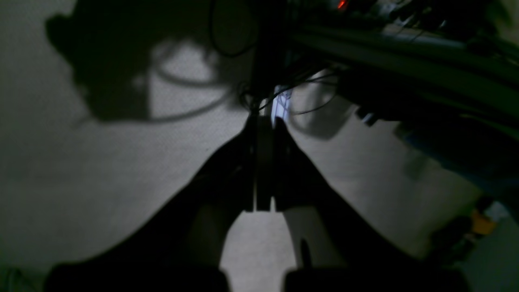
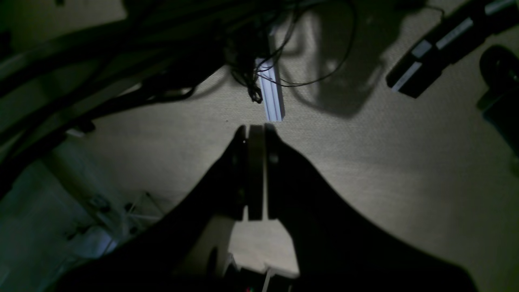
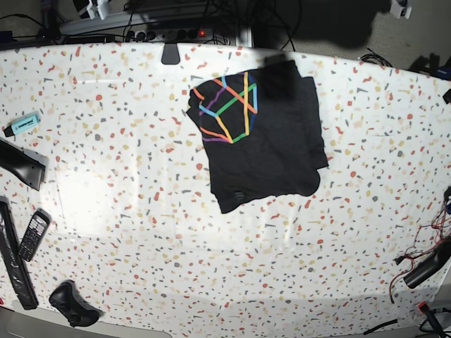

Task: Fold the T-shirt properly

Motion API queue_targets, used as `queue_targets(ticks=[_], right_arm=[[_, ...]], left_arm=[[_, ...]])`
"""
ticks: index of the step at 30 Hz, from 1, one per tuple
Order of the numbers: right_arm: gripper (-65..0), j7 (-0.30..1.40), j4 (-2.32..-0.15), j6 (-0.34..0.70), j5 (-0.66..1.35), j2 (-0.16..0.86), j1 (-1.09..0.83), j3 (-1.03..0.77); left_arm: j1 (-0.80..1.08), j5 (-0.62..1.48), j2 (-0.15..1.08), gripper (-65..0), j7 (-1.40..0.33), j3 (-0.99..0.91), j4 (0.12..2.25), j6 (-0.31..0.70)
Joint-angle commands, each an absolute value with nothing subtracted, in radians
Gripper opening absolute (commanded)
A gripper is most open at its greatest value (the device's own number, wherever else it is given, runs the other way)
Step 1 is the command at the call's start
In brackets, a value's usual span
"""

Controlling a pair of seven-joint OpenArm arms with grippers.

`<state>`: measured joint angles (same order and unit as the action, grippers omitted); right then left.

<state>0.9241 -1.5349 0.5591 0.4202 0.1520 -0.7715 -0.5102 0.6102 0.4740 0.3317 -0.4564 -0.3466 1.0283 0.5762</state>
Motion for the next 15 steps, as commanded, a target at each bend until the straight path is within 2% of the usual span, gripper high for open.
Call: queue_targets(ticks=[1,8,11,15], right_arm=[[-65.0,0.906,-1.488,0.56,0.422,0.178,-0.756,-0.517],[-65.0,0.797,-1.032,0.561,0.412,0.27,-0.527,-0.513],[-65.0,0.75,-0.868,0.559,0.325,0.298,-0.434,-0.48],[-65.0,0.651,-0.7,0.525,0.263,0.327,-0.345,-0.379]], left_arm=[[0.609,0.458,0.332,-65.0,-0.434,-0.351,0.995,0.58],[0.486,0.366,0.308,-65.0,-0.34,-0.351,0.743,0.576],[0.433,0.321,0.302,-65.0,-0.335,-0.351,0.663,0.575],[0.366,0.287,0.29,-65.0,-0.334,-0.351,0.582,0.515]])
